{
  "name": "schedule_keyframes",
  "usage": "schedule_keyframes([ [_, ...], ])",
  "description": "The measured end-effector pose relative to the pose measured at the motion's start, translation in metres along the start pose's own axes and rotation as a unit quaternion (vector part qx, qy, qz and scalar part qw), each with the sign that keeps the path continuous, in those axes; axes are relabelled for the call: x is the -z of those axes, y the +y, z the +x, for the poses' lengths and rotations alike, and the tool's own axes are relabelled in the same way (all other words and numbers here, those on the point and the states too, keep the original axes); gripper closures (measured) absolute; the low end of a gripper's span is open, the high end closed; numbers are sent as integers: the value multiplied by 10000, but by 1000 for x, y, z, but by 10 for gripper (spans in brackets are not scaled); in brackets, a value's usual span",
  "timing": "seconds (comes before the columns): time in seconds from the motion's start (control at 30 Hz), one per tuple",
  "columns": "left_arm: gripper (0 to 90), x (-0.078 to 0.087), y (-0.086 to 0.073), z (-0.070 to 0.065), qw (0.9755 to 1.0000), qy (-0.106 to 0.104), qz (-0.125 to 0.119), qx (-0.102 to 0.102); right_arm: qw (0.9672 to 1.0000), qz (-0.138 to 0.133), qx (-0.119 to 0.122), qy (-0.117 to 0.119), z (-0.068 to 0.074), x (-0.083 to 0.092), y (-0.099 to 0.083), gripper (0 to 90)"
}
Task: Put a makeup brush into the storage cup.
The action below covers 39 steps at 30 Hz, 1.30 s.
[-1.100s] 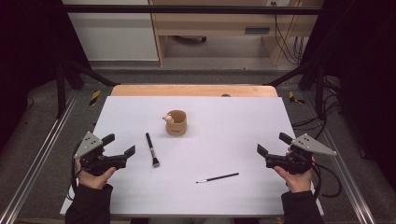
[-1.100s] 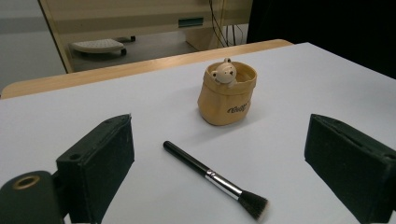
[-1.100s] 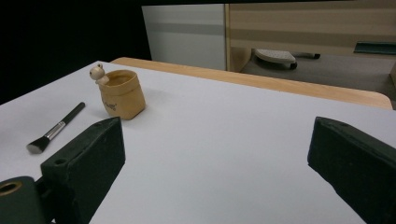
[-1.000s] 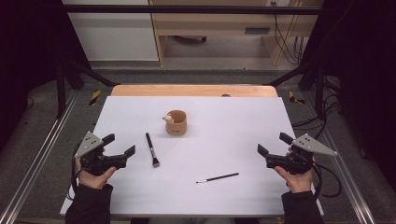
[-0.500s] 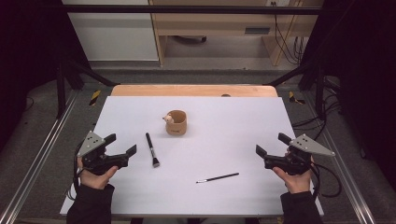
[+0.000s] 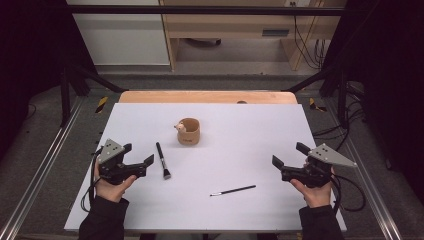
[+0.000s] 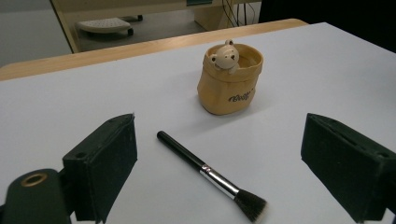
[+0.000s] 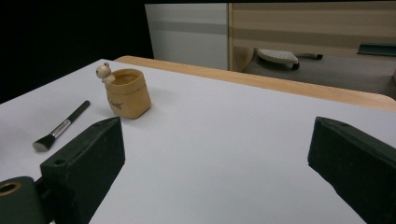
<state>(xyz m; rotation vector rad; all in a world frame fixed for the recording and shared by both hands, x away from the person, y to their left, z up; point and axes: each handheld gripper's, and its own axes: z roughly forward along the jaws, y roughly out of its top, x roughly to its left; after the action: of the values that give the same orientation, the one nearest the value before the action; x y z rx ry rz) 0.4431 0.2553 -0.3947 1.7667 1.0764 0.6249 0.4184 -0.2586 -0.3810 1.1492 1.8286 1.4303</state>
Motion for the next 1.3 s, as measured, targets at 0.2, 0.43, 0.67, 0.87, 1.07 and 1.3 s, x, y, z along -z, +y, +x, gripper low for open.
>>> schedule_keyframes([
  [0.2,102,-17,2,-2,9997,87,224,-48,10000,46,-7,-24,1,-1,0,42],
  [0.43,108,-37,2,-6,9987,124,490,-106,10000,30,-17,-81,-2,1,1,42],
  [0.67,130,-54,-6,-8,9973,209,695,-73,10000,9,-8,-85,-2,3,1,42],
  [0.87,154,-66,-14,-8,9945,301,1001,-87,9999,46,-35,-98,-2,1,0,43],
  [1.07,195,-74,-21,-10,9920,369,1201,-118,9999,79,-15,-72,-1,-1,-1,43],
  [1.3,263,-87,-28,-12,9872,378,1544,-143,9999,135,-28,-54,0,-4,-3,43],
])
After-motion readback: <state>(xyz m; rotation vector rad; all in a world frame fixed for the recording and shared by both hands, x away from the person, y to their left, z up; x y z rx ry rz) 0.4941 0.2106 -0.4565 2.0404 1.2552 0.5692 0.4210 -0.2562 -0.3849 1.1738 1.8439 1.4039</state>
